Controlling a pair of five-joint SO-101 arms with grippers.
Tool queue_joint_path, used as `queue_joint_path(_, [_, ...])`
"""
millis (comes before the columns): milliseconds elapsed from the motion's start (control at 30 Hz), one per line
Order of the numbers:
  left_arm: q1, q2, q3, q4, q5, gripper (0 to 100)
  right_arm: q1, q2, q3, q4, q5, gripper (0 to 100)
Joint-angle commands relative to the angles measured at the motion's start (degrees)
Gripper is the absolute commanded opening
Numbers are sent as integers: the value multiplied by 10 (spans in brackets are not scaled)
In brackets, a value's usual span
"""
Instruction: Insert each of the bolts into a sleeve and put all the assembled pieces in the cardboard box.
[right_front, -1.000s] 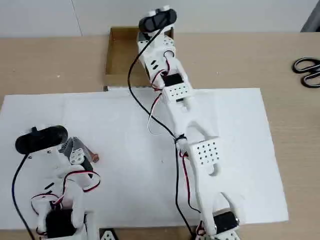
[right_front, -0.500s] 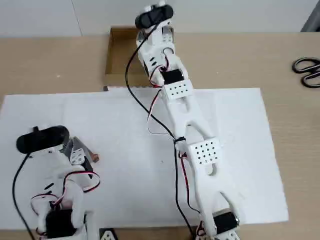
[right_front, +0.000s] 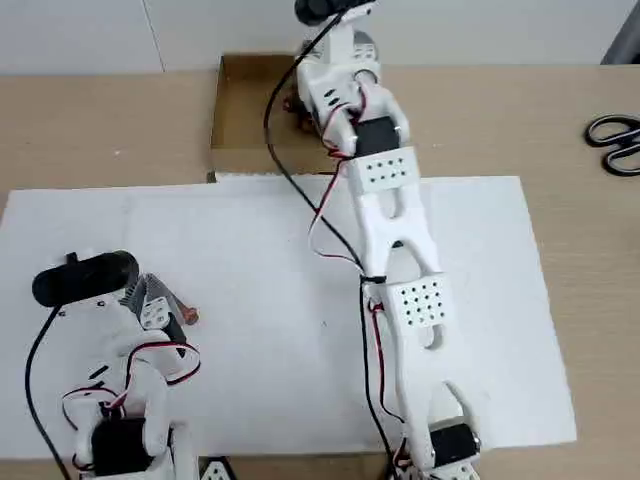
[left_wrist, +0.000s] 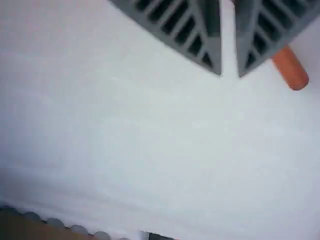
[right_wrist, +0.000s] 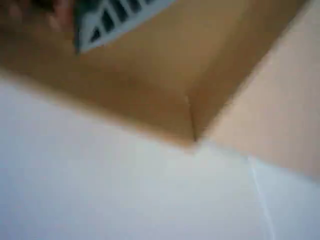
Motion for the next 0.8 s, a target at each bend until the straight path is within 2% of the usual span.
queue_joint_path(0, [-4,-4,-2,-1,-4,7,16,-17,-35,123,4,266])
queue_joint_path(400, [-4,-4,-5,-2,-1,7,44,-65,-35,395,3,266])
queue_joint_path(500, [-4,-4,-5,-2,-1,7,40,-87,-35,412,0,266])
queue_joint_path(667, [-4,-4,-5,-1,-1,7,40,-122,-35,414,-54,266])
queue_joint_path(767, [-4,-4,-5,-1,0,7,35,-124,-35,416,-53,256])
